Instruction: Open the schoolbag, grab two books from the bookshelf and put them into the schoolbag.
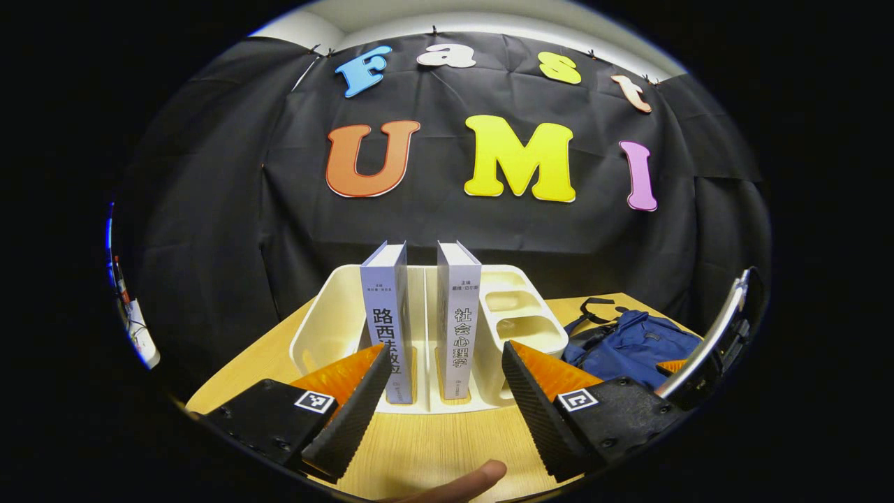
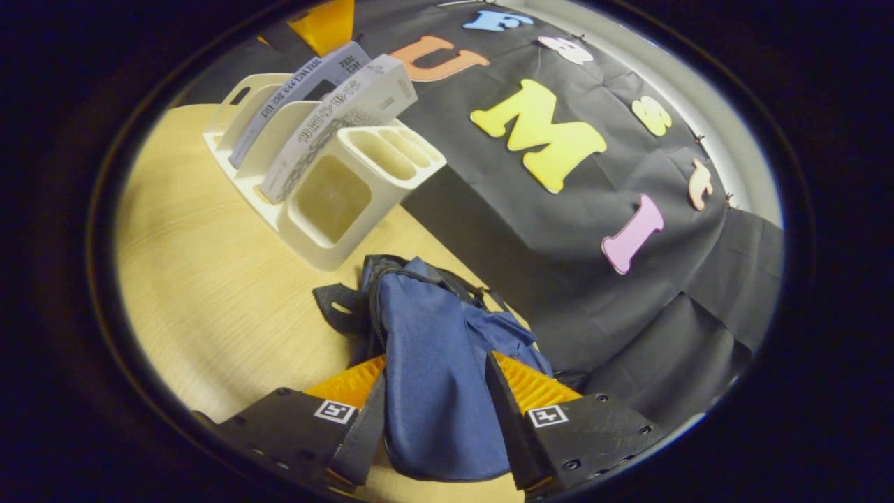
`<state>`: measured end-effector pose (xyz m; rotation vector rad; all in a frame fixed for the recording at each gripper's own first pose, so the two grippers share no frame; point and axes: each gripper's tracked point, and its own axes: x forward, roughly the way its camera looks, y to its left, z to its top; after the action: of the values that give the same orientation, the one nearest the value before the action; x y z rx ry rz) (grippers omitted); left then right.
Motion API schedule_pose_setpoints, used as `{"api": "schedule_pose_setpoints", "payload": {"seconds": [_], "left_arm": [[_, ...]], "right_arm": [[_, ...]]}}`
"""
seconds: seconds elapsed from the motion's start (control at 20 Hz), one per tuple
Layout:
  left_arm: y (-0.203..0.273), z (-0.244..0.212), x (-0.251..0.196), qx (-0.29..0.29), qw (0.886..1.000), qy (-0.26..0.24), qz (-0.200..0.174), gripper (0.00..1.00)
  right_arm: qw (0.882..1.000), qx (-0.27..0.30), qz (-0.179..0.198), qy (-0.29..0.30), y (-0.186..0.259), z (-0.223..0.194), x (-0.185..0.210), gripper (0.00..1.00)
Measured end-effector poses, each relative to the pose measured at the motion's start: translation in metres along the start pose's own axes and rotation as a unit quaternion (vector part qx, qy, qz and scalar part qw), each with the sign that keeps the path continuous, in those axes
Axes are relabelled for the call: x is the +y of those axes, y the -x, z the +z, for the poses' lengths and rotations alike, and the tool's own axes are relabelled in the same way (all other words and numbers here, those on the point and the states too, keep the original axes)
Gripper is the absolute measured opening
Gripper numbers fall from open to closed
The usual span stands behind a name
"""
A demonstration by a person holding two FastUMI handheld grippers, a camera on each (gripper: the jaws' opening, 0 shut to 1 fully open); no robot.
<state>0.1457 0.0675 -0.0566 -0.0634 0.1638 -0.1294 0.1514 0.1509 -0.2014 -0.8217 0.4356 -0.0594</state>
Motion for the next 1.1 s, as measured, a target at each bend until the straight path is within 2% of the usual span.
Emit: {"api": "schedule_pose_setpoints", "payload": {"seconds": [0.1,0.15,0.25,0.3,0.4,0.65,1.0,1.1], "left_arm": [[-0.003,-0.001,-0.003,0.001,1.000,0.000,-0.004,1.00],[-0.004,-0.003,-0.001,0.003,1.000,-0.002,-0.004,1.00],[-0.004,-0.004,0.000,0.005,1.000,-0.004,-0.003,1.00],[-0.004,-0.004,0.001,0.006,1.000,-0.005,-0.002,1.00],[-0.006,-0.001,0.002,0.007,1.000,-0.006,0.001,1.00],[-0.008,0.018,0.002,-0.003,1.000,0.004,0.008,1.00],[-0.021,0.071,-0.008,-0.029,0.999,-0.001,0.014,1.00],[-0.028,0.082,-0.016,-0.027,1.000,0.006,0.006,1.00]], "right_arm": [[1.000,0.016,0.004,-0.007,-0.010,-0.002,-0.001,0.62],[1.000,0.010,0.005,-0.016,-0.011,0.001,-0.004,0.39],[0.999,-0.005,0.024,-0.028,-0.013,0.008,-0.003,0.12],[0.999,0.000,0.033,-0.043,-0.014,0.003,-0.006,0.12],[0.995,0.013,0.063,-0.073,-0.012,0.003,-0.009,0.01],[0.990,0.001,0.083,-0.116,-0.006,0.019,-0.055,0.03],[0.981,-0.027,0.085,-0.172,-0.009,0.031,-0.141,0.02],[0.980,-0.038,0.078,-0.178,-0.010,0.033,-0.168,0.05]]}}
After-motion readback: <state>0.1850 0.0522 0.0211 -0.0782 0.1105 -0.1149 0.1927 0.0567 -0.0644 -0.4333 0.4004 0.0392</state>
